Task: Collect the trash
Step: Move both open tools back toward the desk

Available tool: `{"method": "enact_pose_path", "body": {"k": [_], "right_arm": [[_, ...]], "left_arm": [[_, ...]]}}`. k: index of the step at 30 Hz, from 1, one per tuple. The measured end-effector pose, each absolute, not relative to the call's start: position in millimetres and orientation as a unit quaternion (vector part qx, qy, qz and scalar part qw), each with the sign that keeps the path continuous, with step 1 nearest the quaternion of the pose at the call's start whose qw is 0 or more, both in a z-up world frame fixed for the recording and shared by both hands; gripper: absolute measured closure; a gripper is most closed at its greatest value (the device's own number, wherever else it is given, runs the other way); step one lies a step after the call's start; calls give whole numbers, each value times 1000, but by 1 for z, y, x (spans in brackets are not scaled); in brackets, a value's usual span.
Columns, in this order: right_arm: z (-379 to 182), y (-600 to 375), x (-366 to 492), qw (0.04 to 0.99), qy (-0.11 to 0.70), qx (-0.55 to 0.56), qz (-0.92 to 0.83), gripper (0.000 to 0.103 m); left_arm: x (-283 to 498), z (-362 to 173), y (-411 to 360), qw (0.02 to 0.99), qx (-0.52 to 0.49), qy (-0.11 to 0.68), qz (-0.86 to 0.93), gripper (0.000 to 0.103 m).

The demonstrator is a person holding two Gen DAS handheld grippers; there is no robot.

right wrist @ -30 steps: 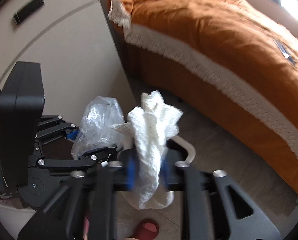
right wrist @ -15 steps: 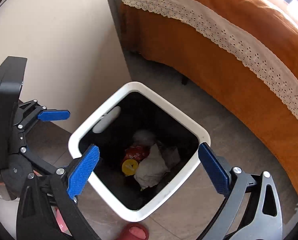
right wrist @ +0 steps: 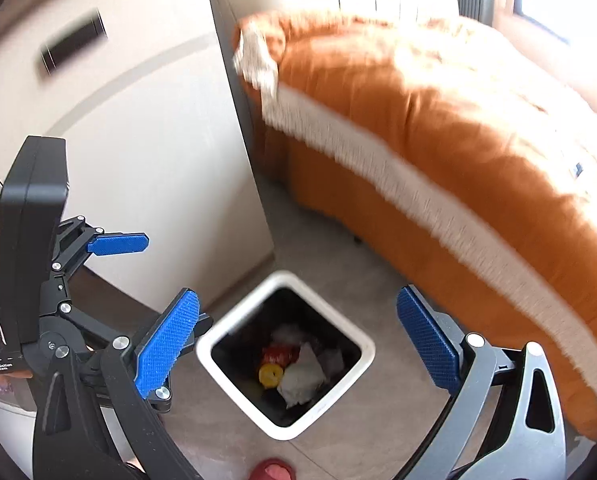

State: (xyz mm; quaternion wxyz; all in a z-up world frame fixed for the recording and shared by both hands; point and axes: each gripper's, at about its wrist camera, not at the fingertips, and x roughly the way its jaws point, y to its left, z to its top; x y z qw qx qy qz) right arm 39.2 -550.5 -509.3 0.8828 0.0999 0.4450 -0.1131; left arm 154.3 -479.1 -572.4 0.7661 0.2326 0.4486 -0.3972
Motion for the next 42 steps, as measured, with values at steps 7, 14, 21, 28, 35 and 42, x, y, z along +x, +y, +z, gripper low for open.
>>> {"method": "enact_pose_path", "body": {"k": [7,14,21,28,35,42], "right_arm": [[-381,-551,32,912,382,88,-121,4],[-271,-552,16,937,316,76,-130,4],[-191,-552,5,958,255,48,-122,4],[-136,-537,1,972,208,25,-108,4],[-99,-517,10,980,182,13,-74,4],[-88,-479,44,987,161,15,-13,4]], "left_arm": [[155,-448,-476,791,214,416,-395,5],[146,-328,-467,826,192,371,-378,5],[137,-239,-455,853,161,337,-365,5],[129,-171,-439,876,147,296,-351,5],[125,-124,-411,900,133,260,-323,5],[141,-105,-353,923,110,259,-263,5]]}}
